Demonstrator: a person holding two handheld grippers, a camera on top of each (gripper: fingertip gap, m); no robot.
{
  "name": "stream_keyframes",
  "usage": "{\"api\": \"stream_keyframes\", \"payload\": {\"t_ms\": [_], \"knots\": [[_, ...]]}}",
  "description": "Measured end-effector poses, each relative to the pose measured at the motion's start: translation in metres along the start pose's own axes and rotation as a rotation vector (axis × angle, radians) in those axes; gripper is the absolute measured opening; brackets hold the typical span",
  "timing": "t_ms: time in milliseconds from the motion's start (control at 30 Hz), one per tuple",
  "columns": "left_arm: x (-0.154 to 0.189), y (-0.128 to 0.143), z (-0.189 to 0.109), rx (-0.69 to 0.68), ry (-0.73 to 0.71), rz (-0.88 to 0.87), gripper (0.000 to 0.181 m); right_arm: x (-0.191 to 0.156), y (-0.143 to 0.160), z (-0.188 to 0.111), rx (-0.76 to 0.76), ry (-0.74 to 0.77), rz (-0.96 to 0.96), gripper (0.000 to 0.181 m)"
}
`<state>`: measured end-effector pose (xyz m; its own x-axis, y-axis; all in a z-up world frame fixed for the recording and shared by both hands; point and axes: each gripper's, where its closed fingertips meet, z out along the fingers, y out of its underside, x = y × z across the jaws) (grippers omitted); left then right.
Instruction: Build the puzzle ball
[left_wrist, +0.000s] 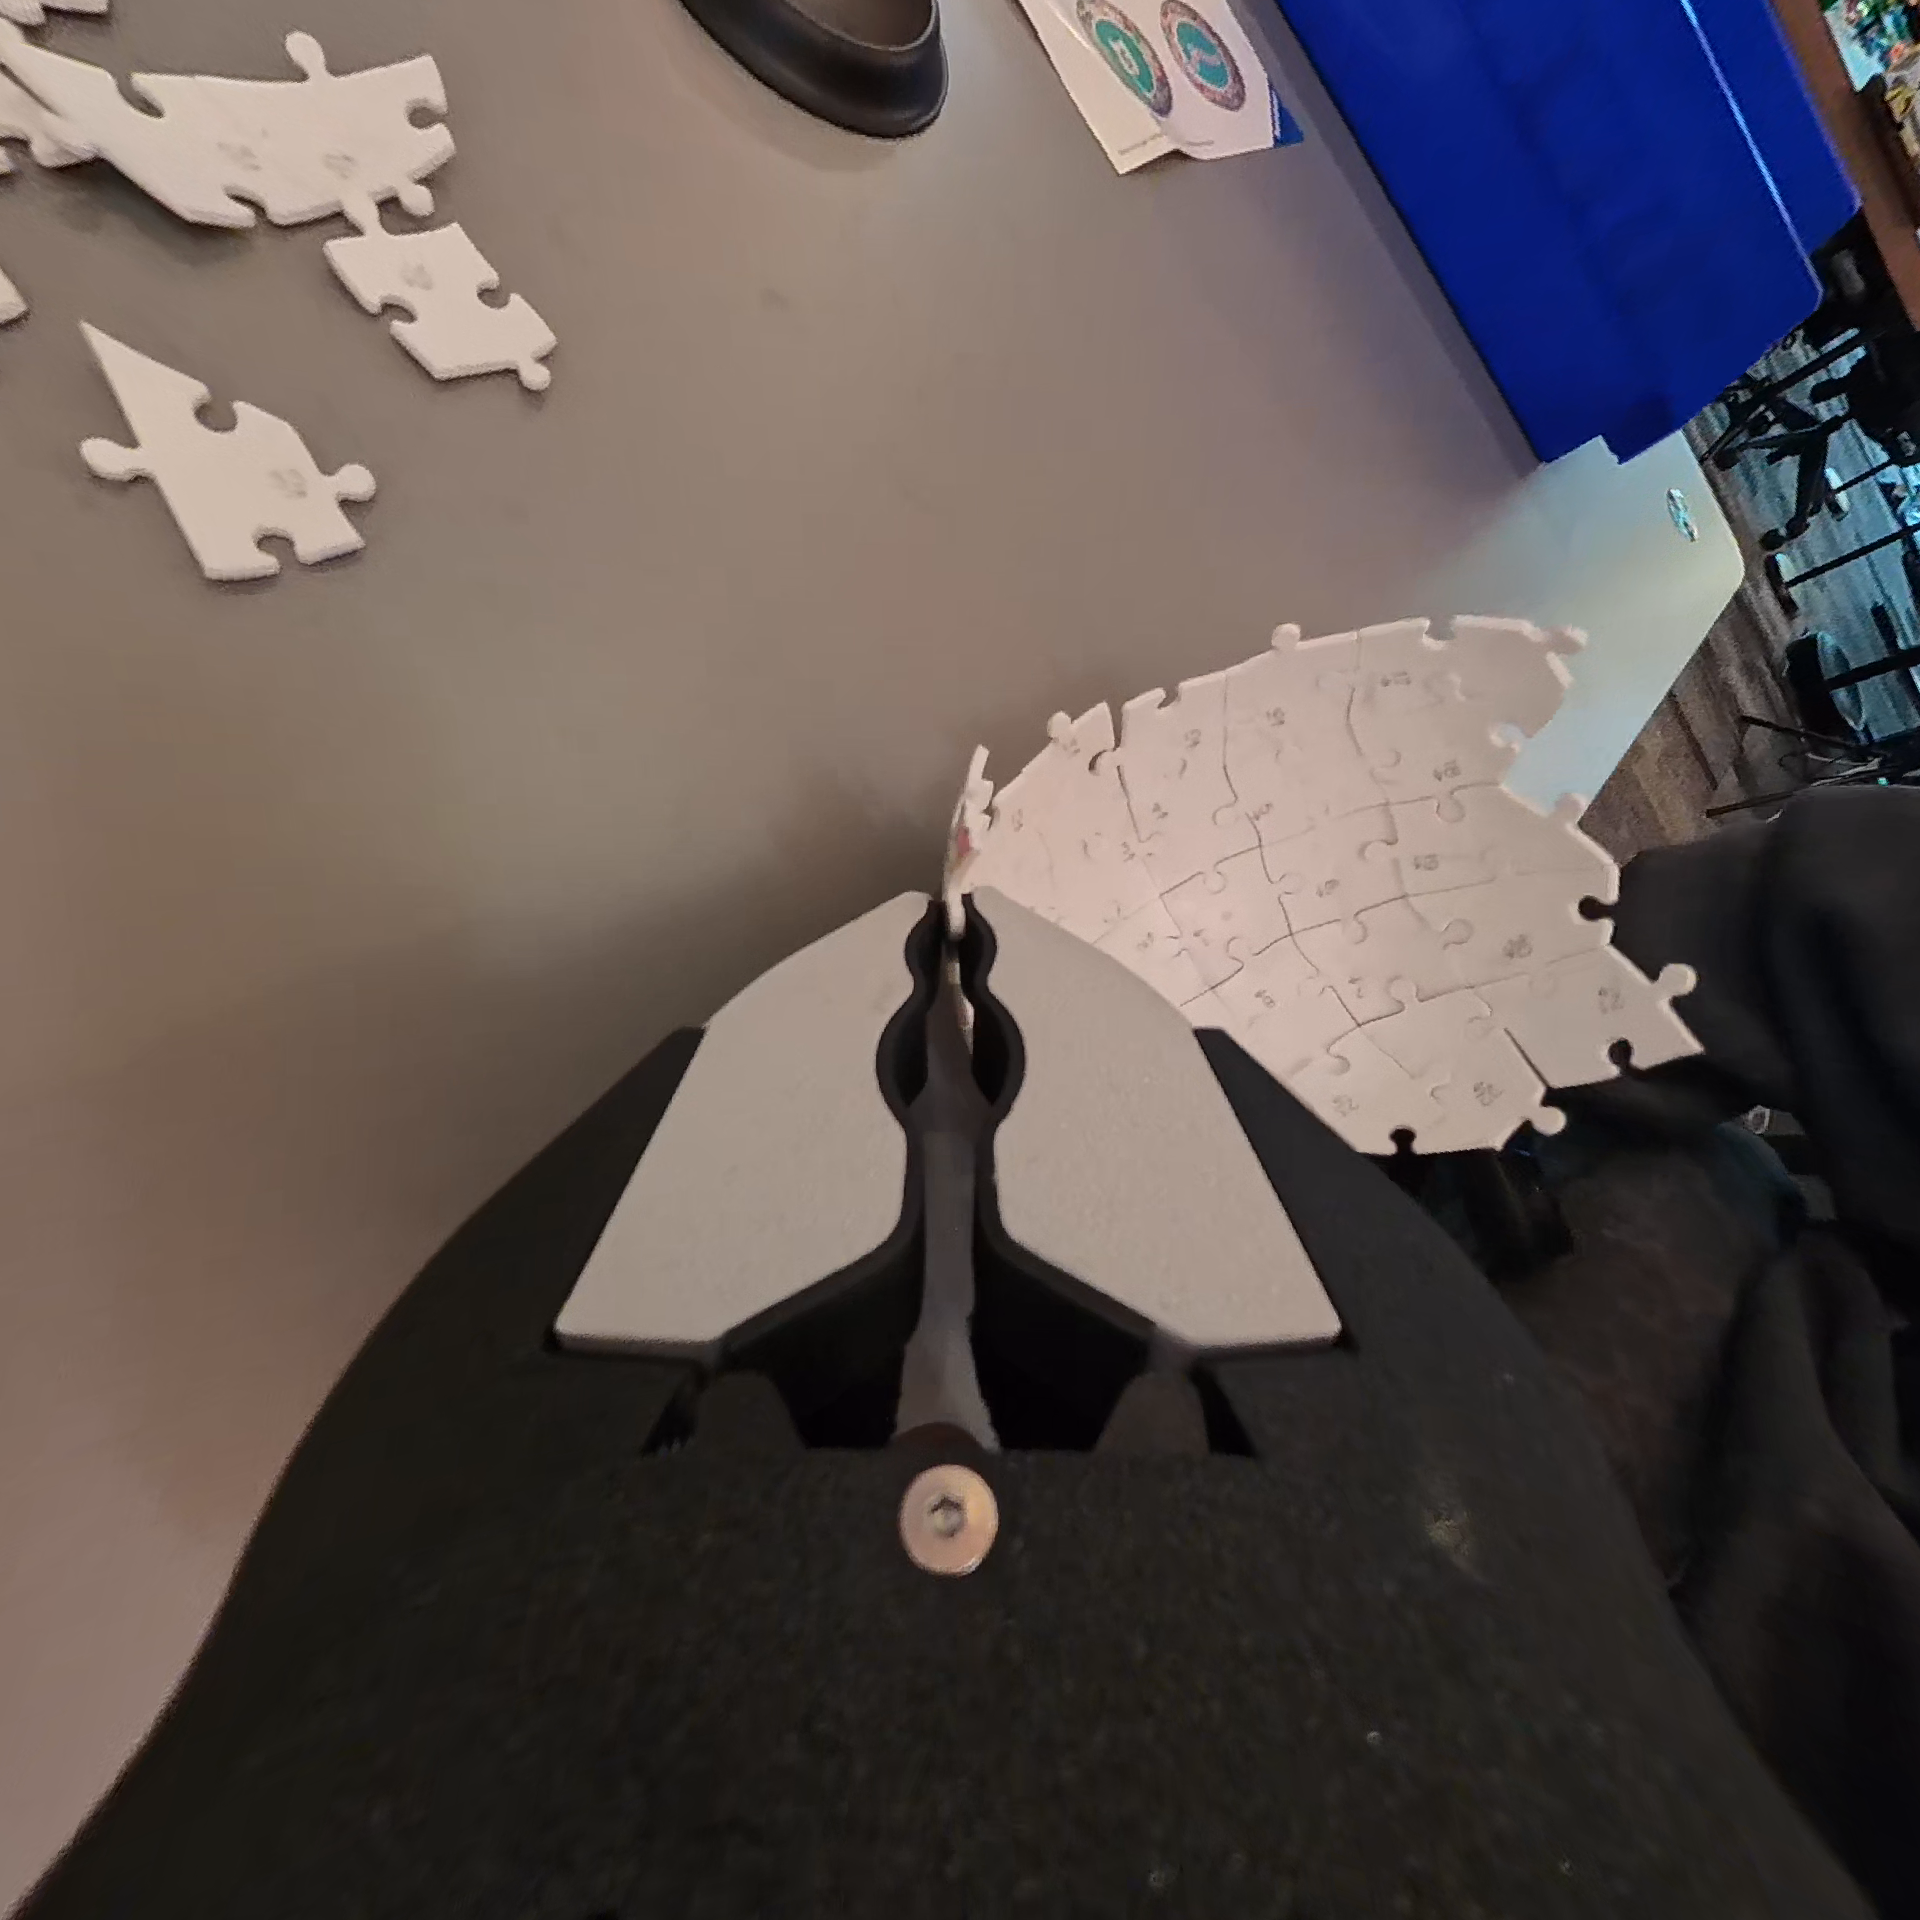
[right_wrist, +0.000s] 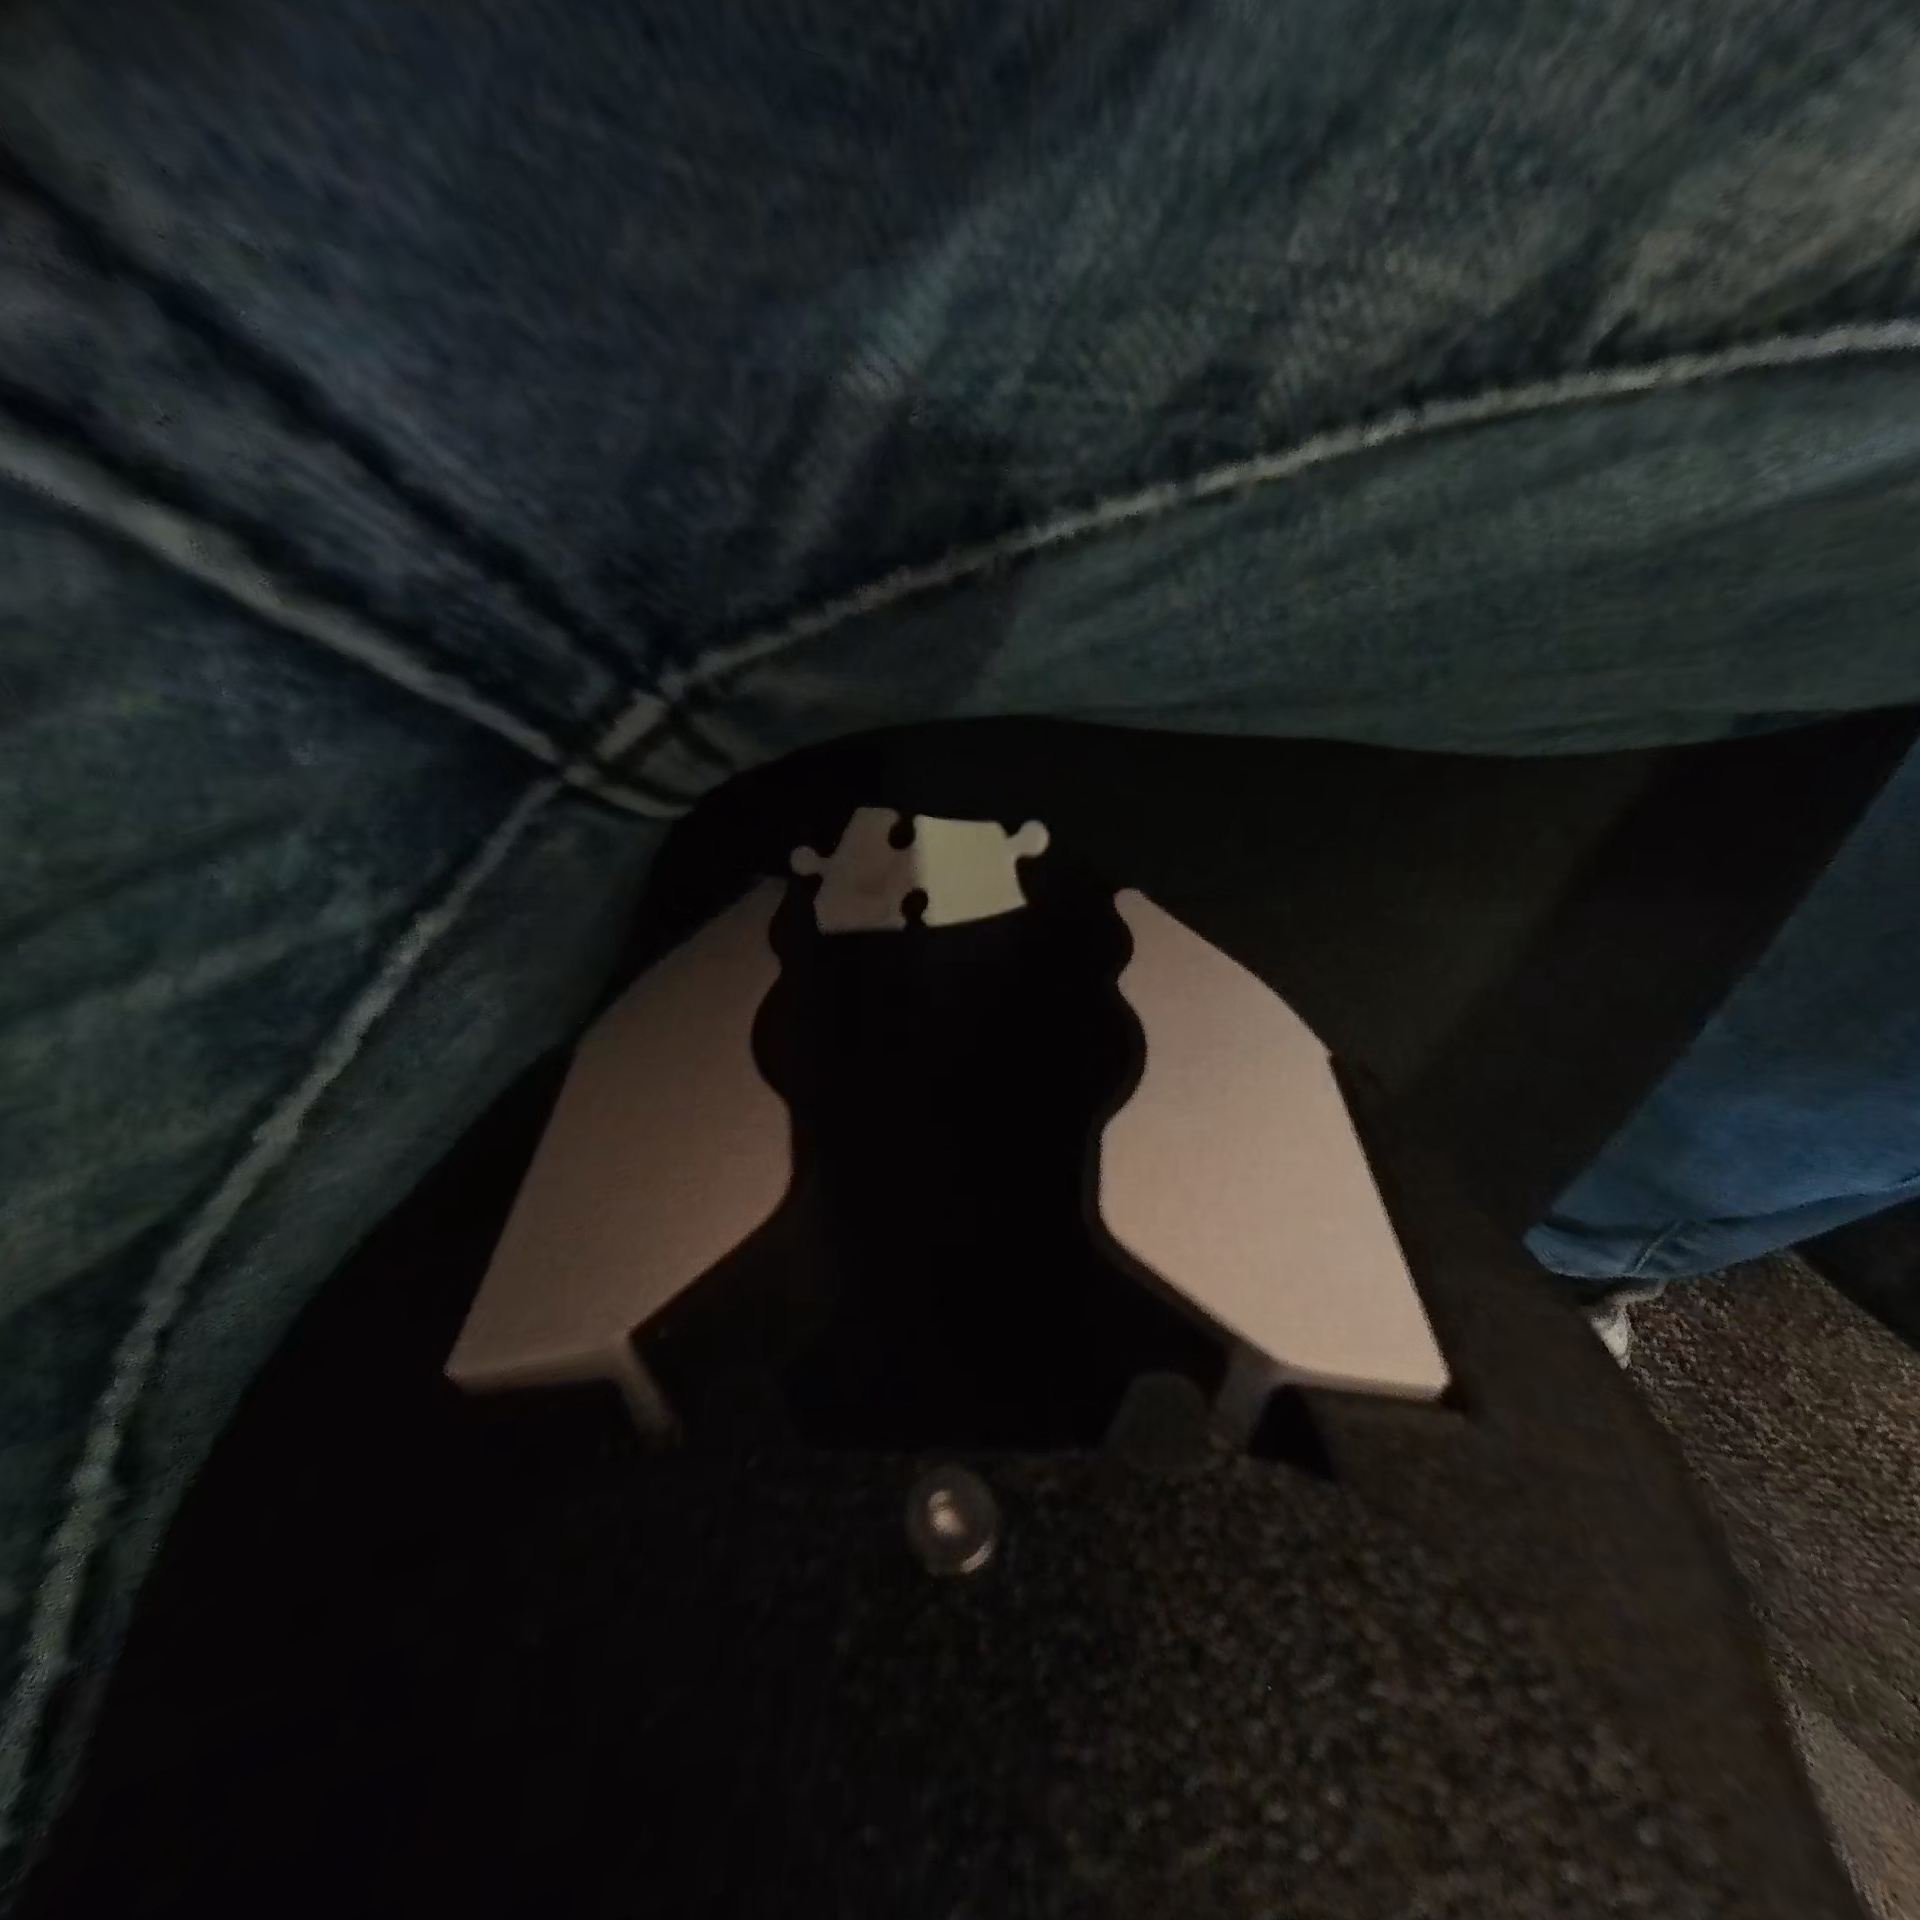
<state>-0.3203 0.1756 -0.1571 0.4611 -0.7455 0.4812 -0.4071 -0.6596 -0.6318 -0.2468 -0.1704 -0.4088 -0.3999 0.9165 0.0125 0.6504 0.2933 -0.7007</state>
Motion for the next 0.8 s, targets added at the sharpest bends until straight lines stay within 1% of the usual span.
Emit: {"api": "stream_keyframes", "payload": {"t_ms": [67, 133, 233, 333, 433, 533, 600, 767, 800], "knots": [[0.001, -0.001, 0.002, -0.003, 0.004, 0.005, 0.002, 0.001, -0.001, 0.000, 0.005, 0.005, 0.008, 0.046], [0.002, 0.000, 0.003, -0.006, 0.006, 0.009, 0.002, 0.001, -0.001, -0.001, -0.008, 0.008, 0.002, 0.027], [0.002, 0.001, 0.002, -0.004, 0.008, 0.007, 0.002, -0.001, -0.001, -0.001, -0.022, -0.005, -0.032, 0.019], [0.001, 0.002, -0.001, 0.000, 0.004, 0.005, 0.002, 0.000, -0.003, -0.002, -0.011, -0.025, 0.032, 0.011], [0.000, 0.005, -0.003, -0.001, 0.002, -0.001, 0.002, -0.001, -0.008, -0.003, 0.005, -0.058, 0.098, 0.028], [-0.001, 0.006, -0.004, 0.000, 0.001, -0.005, 0.002, -0.005, -0.013, -0.002, 0.009, -0.072, 0.080, 0.039], [-0.002, 0.006, -0.005, 0.002, 0.001, -0.005, 0.002, -0.004, -0.009, 0.004, -0.023, -0.049, 0.049, 0.045], [0.000, 0.006, -0.003, -0.003, 0.004, -0.002, 0.002, -0.001, -0.009, 0.007, 0.001, -0.007, -0.026, 0.041], [0.000, 0.005, -0.003, -0.004, 0.005, 0.000, 0.002, 0.002, -0.008, 0.007, -0.005, 0.007, -0.027, 0.034]]}}
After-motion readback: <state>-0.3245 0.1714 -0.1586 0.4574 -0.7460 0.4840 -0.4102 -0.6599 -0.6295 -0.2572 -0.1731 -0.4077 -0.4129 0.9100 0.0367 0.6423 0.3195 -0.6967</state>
